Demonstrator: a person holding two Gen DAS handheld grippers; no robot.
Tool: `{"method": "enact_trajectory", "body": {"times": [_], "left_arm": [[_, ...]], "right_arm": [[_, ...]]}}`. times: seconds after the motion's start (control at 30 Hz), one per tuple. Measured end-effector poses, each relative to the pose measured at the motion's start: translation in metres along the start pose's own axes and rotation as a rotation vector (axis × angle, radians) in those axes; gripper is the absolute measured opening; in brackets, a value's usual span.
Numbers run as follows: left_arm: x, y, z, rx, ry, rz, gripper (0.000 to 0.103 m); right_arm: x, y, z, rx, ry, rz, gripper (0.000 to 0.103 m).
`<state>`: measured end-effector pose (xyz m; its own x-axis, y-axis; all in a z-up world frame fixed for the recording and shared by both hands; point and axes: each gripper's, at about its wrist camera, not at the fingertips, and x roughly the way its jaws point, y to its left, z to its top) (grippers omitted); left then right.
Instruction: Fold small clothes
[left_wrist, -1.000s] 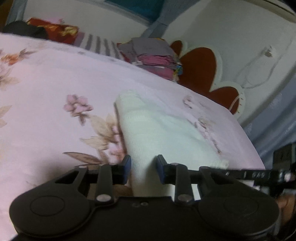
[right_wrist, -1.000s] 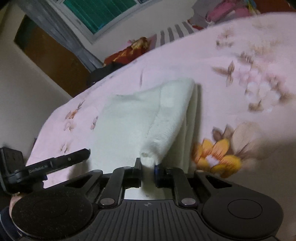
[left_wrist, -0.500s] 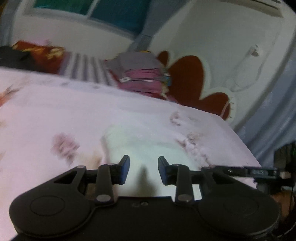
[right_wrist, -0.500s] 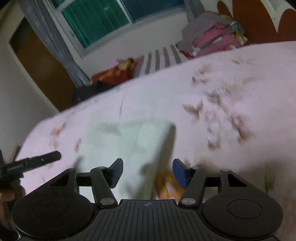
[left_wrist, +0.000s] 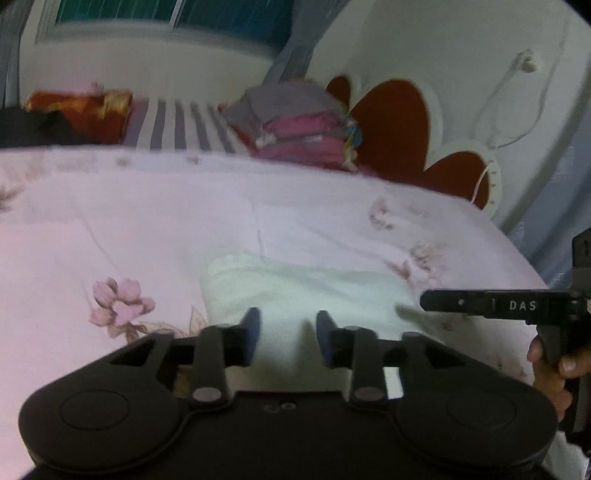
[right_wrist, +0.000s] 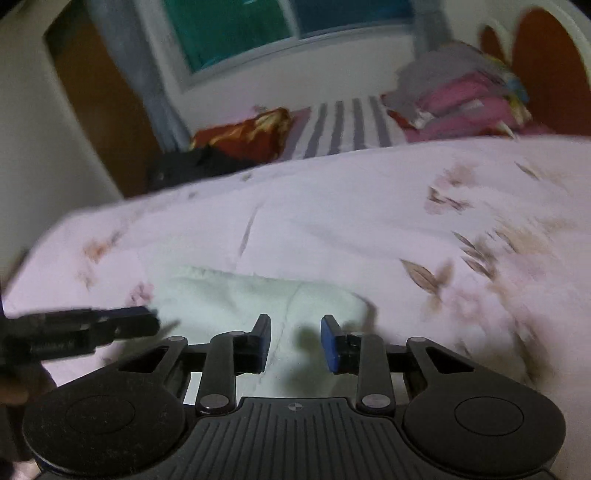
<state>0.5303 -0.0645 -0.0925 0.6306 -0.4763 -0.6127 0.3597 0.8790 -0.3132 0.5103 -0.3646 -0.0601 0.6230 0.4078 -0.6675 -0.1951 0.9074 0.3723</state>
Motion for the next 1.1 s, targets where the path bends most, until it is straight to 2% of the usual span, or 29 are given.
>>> {"method": "enact_trajectory", "body": {"times": [0.07, 0.1, 0.13, 0.17, 0.2, 0.23, 0.3, 0.37, 0.43, 0.53, 0.67, 0.77, 0.87, 0.93, 0.97, 1.0, 1.03, 1.1], "left_arm": [[0.000, -0.005, -0.004, 0.034, 0.029, -0.001, 0.033], [0.008, -0.009, -0.005, 0.071, 0.072, 0.030, 0.031], [0.015, -0.010, -0.008, 0.105, 0.091, 0.066, 0.032], [0.018, -0.010, -0.010, 0.113, 0.091, 0.076, 0.033], [0.019, -0.008, -0.009, 0.105, 0.094, 0.077, 0.033], [0.018, -0.007, -0.006, 0.095, 0.102, 0.074, 0.033], [0.005, -0.008, -0.004, 0.082, 0.096, 0.074, 0.031], [-0.013, -0.010, -0.008, 0.067, 0.088, 0.077, 0.036], [-0.029, -0.010, -0.021, 0.014, 0.091, 0.062, 0.046], [-0.047, -0.013, -0.046, -0.051, 0.126, 0.043, 0.048], [-0.050, -0.015, -0.076, -0.087, 0.181, 0.066, 0.046], [-0.047, -0.015, -0.087, -0.101, 0.201, 0.063, 0.048], [-0.051, -0.020, -0.091, -0.079, 0.203, 0.075, 0.048], [-0.054, -0.020, -0.095, -0.073, 0.211, 0.073, 0.053], [-0.055, -0.022, -0.096, -0.057, 0.215, 0.076, 0.059], [-0.056, -0.024, -0.098, -0.041, 0.218, 0.082, 0.062], [-0.057, -0.026, -0.100, -0.025, 0.223, 0.085, 0.064], [-0.058, -0.026, -0.103, -0.012, 0.227, 0.085, 0.068]], "right_arm": [[-0.014, 0.000, -0.009, -0.014, -0.004, 0.019, 0.031], [-0.014, 0.004, -0.012, -0.020, 0.015, 0.046, 0.031], [-0.007, 0.012, -0.015, -0.036, 0.056, 0.069, 0.031], [0.008, 0.018, -0.024, -0.078, 0.121, 0.046, 0.031], [0.021, 0.024, -0.029, -0.127, 0.140, 0.012, 0.031], [0.023, 0.026, -0.030, -0.143, 0.115, 0.007, 0.031], [0.018, 0.025, -0.023, -0.090, 0.120, -0.007, 0.031], [-0.002, 0.034, -0.024, -0.113, 0.070, -0.011, 0.031], [-0.026, 0.043, -0.032, -0.110, 0.041, 0.022, 0.031], [-0.047, 0.060, -0.053, -0.131, 0.039, 0.035, 0.031], [-0.052, 0.077, -0.085, -0.154, 0.104, 0.025, 0.031], [-0.038, 0.074, -0.106, -0.141, 0.206, -0.031, 0.031], [-0.038, 0.080, -0.110, -0.160, 0.218, -0.081, 0.031], [-0.040, 0.080, -0.111, -0.157, 0.229, -0.101, 0.031], [-0.041, 0.080, -0.112, -0.152, 0.238, -0.107, 0.031], [-0.041, 0.078, -0.114, -0.138, 0.253, -0.110, 0.039], [-0.042, 0.075, -0.117, -0.117, 0.250, -0.110, 0.053], [-0.042, 0.069, -0.120, -0.100, 0.249, -0.123, 0.059]]}}
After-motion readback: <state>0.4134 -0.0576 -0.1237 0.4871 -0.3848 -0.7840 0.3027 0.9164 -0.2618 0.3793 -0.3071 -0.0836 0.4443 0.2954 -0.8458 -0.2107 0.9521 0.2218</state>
